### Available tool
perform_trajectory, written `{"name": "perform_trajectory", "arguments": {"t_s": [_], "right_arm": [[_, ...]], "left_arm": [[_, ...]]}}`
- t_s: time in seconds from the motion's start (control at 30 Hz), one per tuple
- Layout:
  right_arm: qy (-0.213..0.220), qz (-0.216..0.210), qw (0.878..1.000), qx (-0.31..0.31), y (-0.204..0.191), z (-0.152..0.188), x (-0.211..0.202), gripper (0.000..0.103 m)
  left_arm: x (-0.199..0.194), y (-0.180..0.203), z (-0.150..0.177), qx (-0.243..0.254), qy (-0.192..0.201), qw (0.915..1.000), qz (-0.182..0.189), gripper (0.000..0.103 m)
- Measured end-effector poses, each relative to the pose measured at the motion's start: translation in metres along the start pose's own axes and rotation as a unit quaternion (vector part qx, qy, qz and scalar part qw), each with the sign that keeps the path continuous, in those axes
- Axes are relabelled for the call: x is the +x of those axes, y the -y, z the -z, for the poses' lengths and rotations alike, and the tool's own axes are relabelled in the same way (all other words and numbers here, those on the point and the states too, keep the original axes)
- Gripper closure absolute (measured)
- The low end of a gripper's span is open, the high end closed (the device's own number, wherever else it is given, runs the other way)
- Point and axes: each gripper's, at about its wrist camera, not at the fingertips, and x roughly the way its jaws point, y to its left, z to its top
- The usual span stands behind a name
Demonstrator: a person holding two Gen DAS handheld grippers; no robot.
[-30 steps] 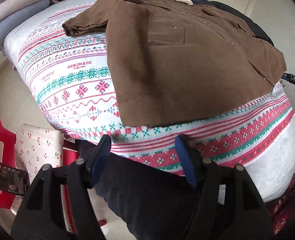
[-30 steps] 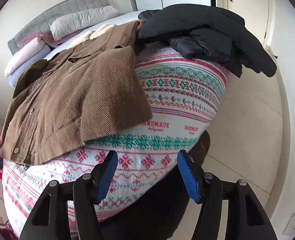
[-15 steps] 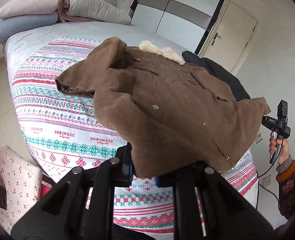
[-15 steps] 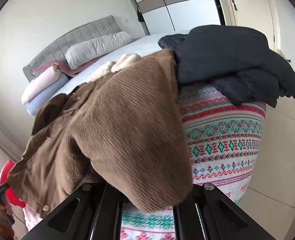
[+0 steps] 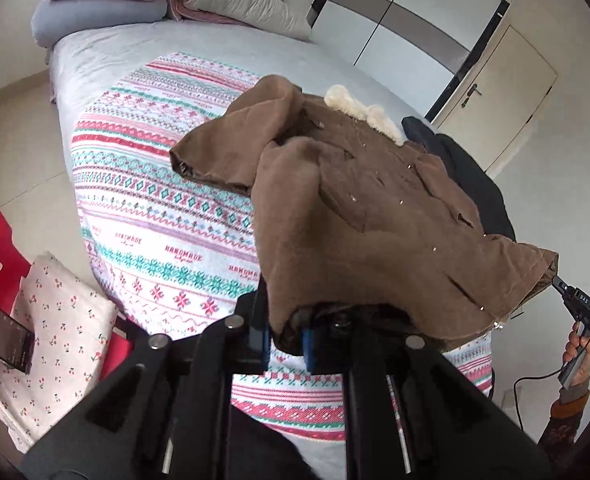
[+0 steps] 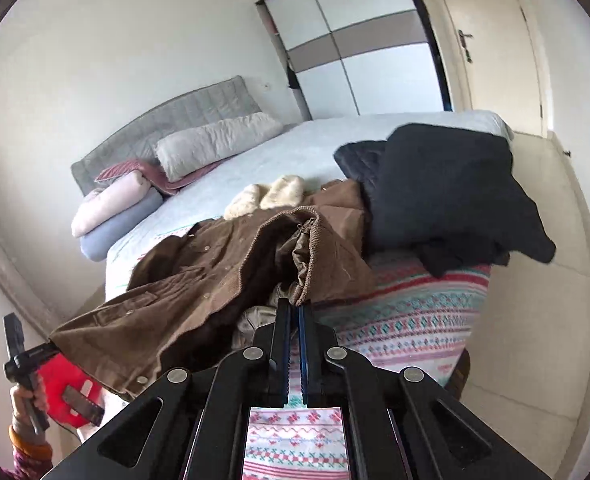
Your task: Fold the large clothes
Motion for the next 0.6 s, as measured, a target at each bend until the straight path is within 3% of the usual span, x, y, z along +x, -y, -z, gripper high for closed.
{"name": "perform_trajectory", "arguments": {"t_s": [0.03,0.1,0.13,0.2,0.27,0.33,0.4,0.43,0.5,0.6], "right_arm": [[-0.015,0.025,0.999,0.022,0.019,0.012,0.007,0.103],[-0.035,0.137,0.990,0.031,0.057,0.038,0.016,0.103],[-0.052,0.163,0.984,0.052,0.081,0.053,0.021,0.103],[-0.087,0.138,0.981,0.105,0.121,0.081,0.025,0.100],[-0.115,0.149,0.975,0.122,0.135,0.099,0.024,0.097],[-0.112,0.128,0.978,0.119,0.135,0.103,0.021,0.085],[-0.099,0.087,0.984,0.117,0.125,0.098,0.020,0.068],[-0.092,0.065,0.987,0.114,0.117,0.092,0.024,0.053],[-0.079,0.025,0.991,0.104,0.097,0.082,0.032,0.041],[-0.085,-0.019,0.992,0.089,0.073,0.069,0.058,0.037]], "left_arm": [[0.010,-0.005,0.014,0.006,-0.025,0.9994,-0.021,0.091],[0.033,-0.019,0.045,0.027,-0.074,0.9931,-0.086,0.096],[0.046,-0.030,0.060,0.027,-0.113,0.9887,-0.095,0.099],[0.054,-0.052,0.082,0.004,-0.143,0.9850,-0.097,0.101],[0.041,-0.062,0.089,0.002,-0.130,0.9870,-0.095,0.100],[0.024,-0.064,0.082,0.000,-0.101,0.9914,-0.083,0.082],[0.008,-0.063,0.069,-0.009,-0.063,0.9965,-0.054,0.039],[0.003,-0.060,0.060,-0.011,-0.045,0.9983,-0.035,0.035],[0.000,-0.051,0.046,-0.008,-0.023,0.9997,0.002,0.033],[0.019,-0.044,0.032,-0.015,-0.022,0.9992,0.030,0.029]]}}
